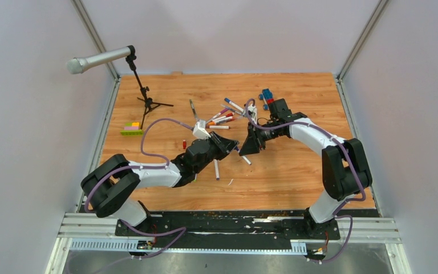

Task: Open the pen caps
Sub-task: Open the pen cap from the pen.

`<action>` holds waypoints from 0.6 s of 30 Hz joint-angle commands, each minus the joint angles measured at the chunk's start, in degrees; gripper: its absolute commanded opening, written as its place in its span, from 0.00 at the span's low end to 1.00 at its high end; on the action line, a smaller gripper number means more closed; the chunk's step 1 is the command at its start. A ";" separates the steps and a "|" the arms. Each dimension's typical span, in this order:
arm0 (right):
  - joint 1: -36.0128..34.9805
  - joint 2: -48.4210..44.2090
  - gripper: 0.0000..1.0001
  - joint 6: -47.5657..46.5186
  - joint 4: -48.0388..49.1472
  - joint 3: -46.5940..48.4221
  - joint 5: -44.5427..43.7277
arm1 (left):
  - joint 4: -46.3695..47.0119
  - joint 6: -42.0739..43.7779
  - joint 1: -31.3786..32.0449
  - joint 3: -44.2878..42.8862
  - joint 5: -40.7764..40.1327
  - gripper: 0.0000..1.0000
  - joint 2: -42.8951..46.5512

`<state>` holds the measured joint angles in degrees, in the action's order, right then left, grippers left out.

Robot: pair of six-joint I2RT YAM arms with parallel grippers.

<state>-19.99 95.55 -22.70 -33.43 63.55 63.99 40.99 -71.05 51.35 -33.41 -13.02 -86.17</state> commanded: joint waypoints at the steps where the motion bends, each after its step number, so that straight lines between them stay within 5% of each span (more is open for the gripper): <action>1: -0.47 -0.01 0.37 0.05 2.02 -0.14 2.15 | 4.40 1.77 0.41 -0.87 -1.66 0.00 0.98; 6: -0.79 0.23 0.42 1.03 2.92 -0.62 2.59 | 7.95 4.18 0.41 -0.02 -1.91 0.00 1.99; 8: -1.20 0.38 0.27 0.98 2.76 -0.54 3.11 | 8.49 4.99 0.41 -0.18 -2.06 0.00 2.21; 10: -1.57 0.60 0.02 0.15 2.01 -0.13 4.30 | 8.95 5.91 0.37 -0.13 -3.33 0.00 2.55; 18: -4.48 1.05 0.00 -1.21 0.73 -0.83 4.88 | 6.31 11.15 -9.04 3.63 -16.27 0.00 15.23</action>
<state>-22.63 95.59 -22.17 -30.28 63.42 67.22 44.77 -63.83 50.39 -30.11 -15.42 -79.85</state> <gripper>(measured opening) 0.091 0.229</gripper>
